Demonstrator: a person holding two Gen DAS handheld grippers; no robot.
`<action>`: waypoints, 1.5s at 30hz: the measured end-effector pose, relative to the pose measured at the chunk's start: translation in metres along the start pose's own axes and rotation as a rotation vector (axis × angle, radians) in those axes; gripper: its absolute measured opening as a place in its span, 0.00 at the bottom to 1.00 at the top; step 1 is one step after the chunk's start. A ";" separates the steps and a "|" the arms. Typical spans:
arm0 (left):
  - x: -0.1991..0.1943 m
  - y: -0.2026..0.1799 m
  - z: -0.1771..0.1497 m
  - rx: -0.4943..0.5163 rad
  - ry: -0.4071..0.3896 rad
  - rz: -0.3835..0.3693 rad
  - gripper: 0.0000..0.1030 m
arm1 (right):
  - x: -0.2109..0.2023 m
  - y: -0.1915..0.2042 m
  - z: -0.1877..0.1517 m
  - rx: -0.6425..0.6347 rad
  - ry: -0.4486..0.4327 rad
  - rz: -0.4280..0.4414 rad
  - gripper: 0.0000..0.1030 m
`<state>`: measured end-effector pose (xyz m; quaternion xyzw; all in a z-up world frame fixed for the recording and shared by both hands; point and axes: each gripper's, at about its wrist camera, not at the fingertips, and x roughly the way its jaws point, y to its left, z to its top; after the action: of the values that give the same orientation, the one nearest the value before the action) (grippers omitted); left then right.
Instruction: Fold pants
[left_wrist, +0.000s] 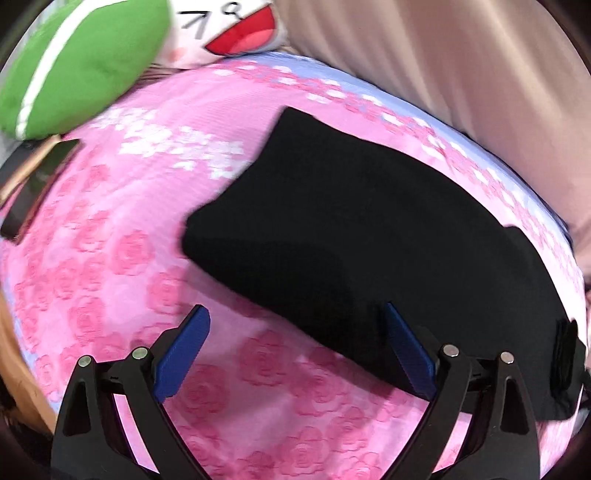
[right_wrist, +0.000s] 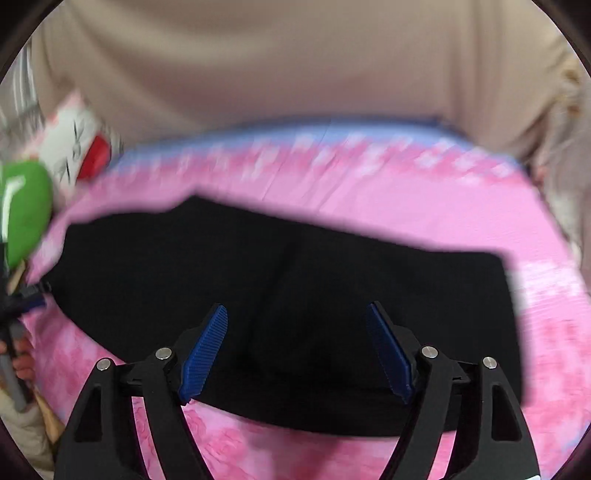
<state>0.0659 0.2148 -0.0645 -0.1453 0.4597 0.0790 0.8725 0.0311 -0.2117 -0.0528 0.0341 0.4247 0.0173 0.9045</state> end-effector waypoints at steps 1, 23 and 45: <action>0.002 -0.002 -0.001 0.011 0.011 -0.029 0.89 | 0.018 0.008 -0.001 -0.015 0.036 -0.029 0.67; 0.027 -0.006 0.037 -0.049 -0.076 -0.019 0.23 | -0.045 -0.006 0.023 0.143 -0.131 -0.056 0.72; -0.056 -0.345 -0.119 0.669 -0.062 -0.189 0.68 | -0.095 -0.159 -0.069 0.371 -0.188 -0.073 0.75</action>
<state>0.0349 -0.1507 -0.0195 0.1094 0.4181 -0.1530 0.8887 -0.0822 -0.3725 -0.0363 0.1861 0.3353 -0.0973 0.9184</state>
